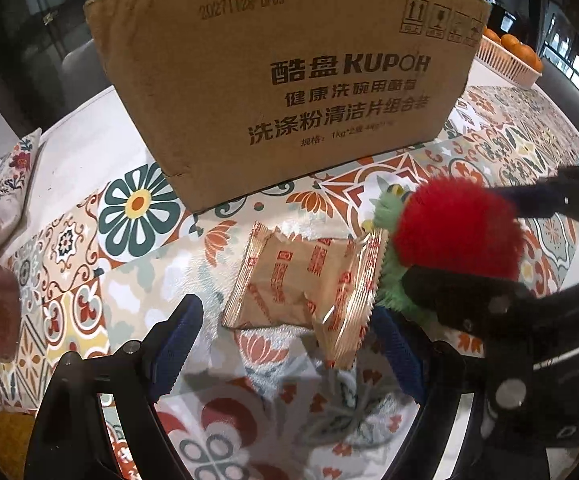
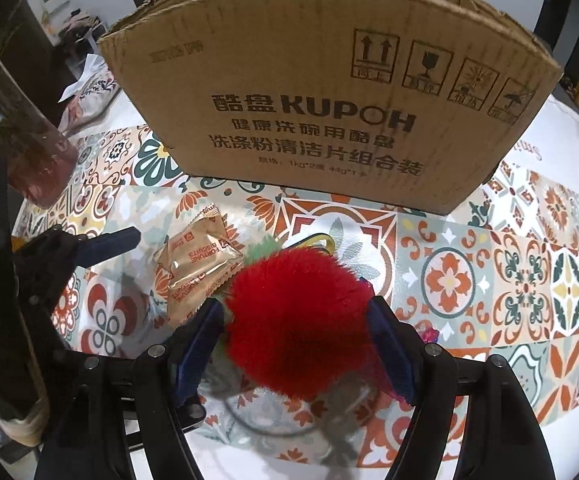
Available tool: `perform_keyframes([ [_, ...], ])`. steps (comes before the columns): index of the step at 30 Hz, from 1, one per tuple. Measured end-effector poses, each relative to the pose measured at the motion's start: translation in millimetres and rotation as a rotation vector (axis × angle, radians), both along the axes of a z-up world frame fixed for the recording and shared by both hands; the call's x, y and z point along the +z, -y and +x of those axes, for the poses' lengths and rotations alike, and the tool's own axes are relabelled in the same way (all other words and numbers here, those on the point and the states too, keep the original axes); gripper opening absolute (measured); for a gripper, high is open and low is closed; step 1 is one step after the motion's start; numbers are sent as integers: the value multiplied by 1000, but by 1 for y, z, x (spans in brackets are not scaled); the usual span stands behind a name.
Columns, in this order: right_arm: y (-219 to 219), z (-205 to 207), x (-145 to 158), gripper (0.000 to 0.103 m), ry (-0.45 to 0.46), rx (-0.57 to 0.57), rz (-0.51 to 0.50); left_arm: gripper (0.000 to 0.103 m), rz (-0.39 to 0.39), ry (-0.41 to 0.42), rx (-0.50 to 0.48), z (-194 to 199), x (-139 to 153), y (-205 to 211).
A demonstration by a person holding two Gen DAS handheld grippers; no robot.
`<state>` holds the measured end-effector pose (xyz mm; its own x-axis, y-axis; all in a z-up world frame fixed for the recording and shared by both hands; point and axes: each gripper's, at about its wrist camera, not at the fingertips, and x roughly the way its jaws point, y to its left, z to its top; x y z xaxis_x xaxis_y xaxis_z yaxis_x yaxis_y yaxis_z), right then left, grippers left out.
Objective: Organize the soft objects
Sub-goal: 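Grasp the brown biscuit packet with the left gripper while the right gripper grasps the red pom-pom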
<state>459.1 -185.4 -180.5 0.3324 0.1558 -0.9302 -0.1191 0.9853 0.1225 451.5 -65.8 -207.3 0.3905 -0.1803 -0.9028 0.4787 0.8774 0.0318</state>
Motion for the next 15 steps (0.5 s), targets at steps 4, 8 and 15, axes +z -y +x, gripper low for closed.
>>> perform_keyframes([
  [4, 5, 5, -6, 75, -19, -14, 26, 83, -17, -6, 12, 7, -4, 0],
  [8, 7, 7, -9, 75, -19, -21, 59, 74, -27, -1, 13, 12, -6, 3],
  [15, 10, 1, -8, 51, 6, -23, 80, 54, -42, 20, 12, 12, -5, 3],
])
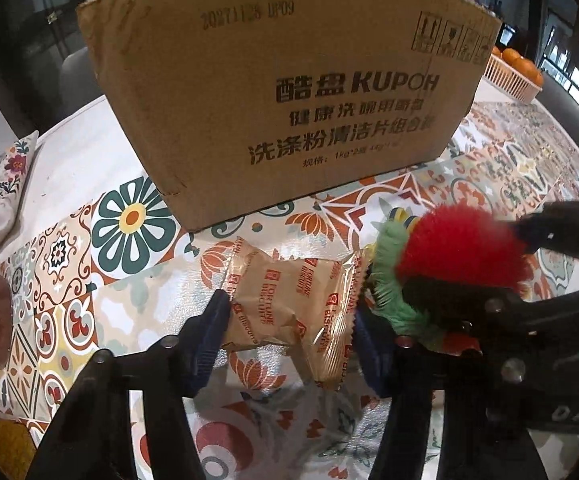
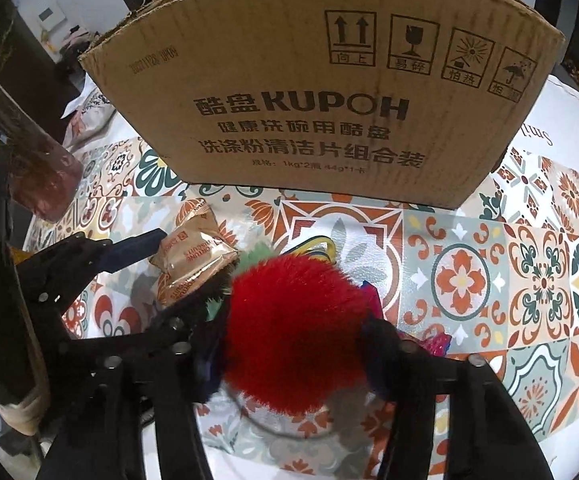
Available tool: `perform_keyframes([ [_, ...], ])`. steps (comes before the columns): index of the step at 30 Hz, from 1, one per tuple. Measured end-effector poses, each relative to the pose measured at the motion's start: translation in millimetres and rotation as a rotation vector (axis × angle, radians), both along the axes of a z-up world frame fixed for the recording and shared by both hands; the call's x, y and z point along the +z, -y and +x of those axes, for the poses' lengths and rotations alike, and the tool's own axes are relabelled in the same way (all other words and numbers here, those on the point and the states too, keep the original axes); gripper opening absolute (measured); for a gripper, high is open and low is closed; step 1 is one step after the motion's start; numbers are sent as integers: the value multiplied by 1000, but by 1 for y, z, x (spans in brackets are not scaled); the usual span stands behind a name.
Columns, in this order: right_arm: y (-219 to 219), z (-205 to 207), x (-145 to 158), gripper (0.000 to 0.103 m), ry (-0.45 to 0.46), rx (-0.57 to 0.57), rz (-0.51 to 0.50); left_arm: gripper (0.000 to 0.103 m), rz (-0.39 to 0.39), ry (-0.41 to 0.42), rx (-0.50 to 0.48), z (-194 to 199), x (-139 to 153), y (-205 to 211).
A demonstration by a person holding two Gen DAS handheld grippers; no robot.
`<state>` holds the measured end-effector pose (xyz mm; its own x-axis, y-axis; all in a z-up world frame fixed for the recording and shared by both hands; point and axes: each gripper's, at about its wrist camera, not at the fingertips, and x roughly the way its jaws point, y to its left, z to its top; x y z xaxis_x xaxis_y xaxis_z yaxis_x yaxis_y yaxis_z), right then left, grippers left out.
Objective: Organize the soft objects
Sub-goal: 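Grasp the brown biscuit packet with the left gripper while the right gripper grasps the red pom-pom, then lift the biscuit packet and pom-pom and carry both toward the box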
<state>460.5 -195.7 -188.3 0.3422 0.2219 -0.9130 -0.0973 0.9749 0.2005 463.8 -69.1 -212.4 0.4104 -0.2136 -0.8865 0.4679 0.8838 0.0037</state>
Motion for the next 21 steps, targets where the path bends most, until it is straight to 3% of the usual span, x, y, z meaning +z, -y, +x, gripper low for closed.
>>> perform_keyframes([
  [5, 2, -6, 3, 41, 22, -15, 18, 45, -26, 4, 15, -4, 5, -5],
  [21, 12, -29, 34, 40, 112, -90, 66, 42, -138, 56, 142, -31, 43, -30],
])
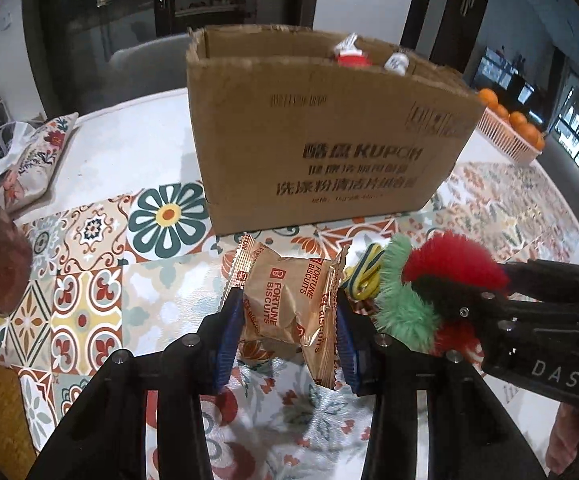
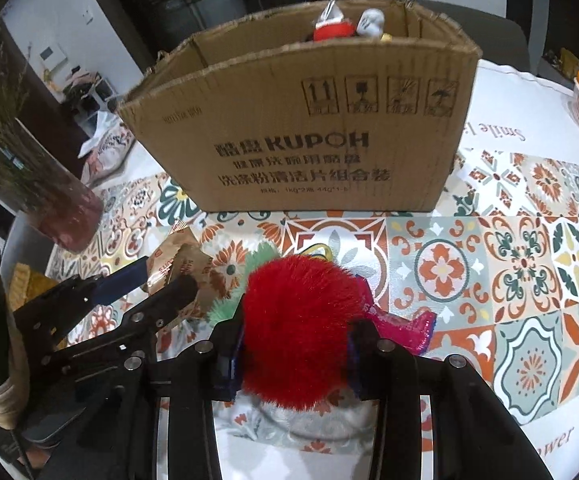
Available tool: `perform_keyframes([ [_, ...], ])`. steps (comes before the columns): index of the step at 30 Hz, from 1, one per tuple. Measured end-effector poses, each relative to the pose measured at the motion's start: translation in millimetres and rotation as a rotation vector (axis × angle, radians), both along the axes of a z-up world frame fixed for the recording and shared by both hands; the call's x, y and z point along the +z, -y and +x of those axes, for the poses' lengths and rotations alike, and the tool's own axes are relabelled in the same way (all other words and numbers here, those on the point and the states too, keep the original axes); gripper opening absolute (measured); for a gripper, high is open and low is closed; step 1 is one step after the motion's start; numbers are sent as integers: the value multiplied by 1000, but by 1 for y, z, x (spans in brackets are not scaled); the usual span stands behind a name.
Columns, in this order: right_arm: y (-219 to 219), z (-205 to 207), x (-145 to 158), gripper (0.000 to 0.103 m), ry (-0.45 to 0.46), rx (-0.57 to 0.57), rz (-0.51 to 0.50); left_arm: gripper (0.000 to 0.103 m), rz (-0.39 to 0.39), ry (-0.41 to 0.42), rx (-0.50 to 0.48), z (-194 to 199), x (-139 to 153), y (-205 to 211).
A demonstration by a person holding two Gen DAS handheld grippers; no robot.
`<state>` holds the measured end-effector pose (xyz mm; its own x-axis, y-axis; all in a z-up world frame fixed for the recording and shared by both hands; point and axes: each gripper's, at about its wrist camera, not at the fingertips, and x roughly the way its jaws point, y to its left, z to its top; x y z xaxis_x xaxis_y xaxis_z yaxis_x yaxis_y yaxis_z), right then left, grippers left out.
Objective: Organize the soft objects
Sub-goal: 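Lift the biscuit packet and pom-pom and carry both toward the box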
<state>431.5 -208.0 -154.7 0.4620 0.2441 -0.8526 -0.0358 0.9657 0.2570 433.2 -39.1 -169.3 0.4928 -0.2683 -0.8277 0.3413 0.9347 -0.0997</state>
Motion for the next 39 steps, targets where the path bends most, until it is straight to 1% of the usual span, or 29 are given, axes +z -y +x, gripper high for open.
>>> perform_keyframes([
  [6, 3, -11, 22, 40, 56, -18, 2, 42, -30, 46, 20, -12, 24, -2],
  [11, 4, -20, 39, 40, 104, -21, -7, 42, -35, 88, 30, -21, 43, -4],
  [23, 7, -45, 79, 40, 206, -26, 4, 42, -94, 151, 80, -44, 82, -13],
  [32, 12, -58, 113, 40, 293, -35, 16, 42, -121, 225, 75, -56, 114, -12],
  [39, 17, -60, 138, 40, 368, -44, 20, 42, -125, 294, 69, -56, 140, -8],
])
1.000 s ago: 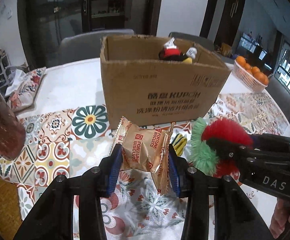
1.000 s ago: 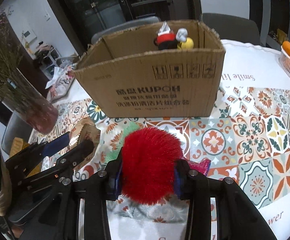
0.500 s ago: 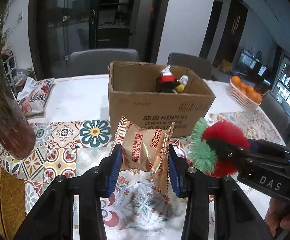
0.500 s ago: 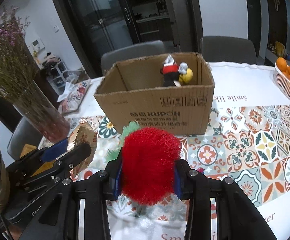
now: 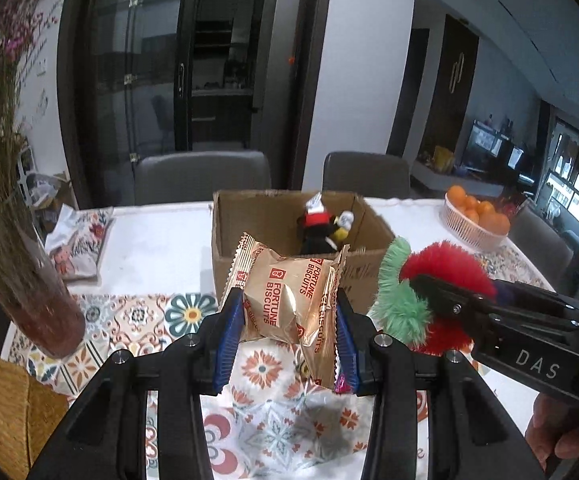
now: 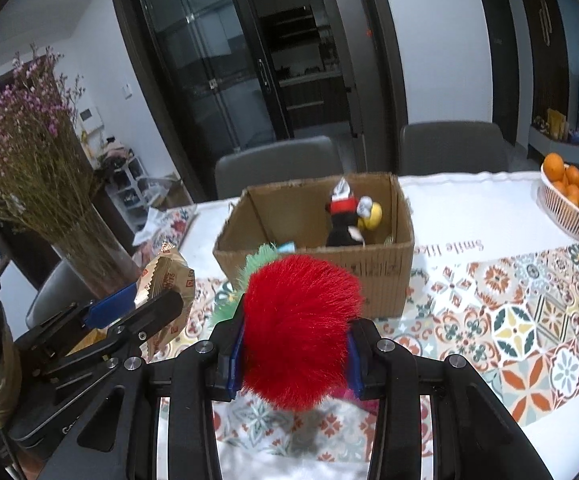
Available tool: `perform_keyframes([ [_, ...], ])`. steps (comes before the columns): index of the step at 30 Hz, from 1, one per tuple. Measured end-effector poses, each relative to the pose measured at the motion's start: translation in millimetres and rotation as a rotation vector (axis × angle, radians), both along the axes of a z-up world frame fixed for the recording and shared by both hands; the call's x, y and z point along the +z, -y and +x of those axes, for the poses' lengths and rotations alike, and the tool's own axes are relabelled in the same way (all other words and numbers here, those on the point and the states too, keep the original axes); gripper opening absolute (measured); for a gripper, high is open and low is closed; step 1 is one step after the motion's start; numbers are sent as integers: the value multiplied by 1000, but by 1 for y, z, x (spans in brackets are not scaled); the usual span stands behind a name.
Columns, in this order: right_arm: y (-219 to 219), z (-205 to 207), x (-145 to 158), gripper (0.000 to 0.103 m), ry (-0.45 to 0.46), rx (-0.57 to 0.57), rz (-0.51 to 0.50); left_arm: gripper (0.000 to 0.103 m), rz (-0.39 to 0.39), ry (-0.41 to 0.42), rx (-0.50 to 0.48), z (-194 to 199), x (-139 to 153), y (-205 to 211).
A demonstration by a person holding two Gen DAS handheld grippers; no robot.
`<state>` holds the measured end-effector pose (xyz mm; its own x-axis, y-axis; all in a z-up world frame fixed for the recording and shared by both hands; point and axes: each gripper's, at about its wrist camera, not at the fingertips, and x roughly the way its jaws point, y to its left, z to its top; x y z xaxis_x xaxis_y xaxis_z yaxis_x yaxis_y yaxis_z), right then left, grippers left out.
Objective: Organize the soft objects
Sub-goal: 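Lift the biscuit packet and pom-pom and carry both toward the box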
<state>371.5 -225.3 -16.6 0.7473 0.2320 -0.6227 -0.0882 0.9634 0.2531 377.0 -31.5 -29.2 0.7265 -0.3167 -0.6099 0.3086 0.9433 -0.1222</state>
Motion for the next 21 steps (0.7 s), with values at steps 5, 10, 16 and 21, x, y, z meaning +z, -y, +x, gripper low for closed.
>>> perform_keyframes([
  [5, 3, 3, 17, 40, 48, -2, 3, 42, -7, 44, 2, 4, 16, 4],
  [10, 7, 8, 32, 40, 91, -3, 3, 42, -19, 74, 3, 12, 30, 6],
  [16, 11, 19, 42, 40, 121, 1, 7, 42, -16, 108, -4, 25, 41, 13],
  [21, 15, 32, 47, 40, 133, 3, 13, 42, -8, 125, -8, 39, 47, 17],
])
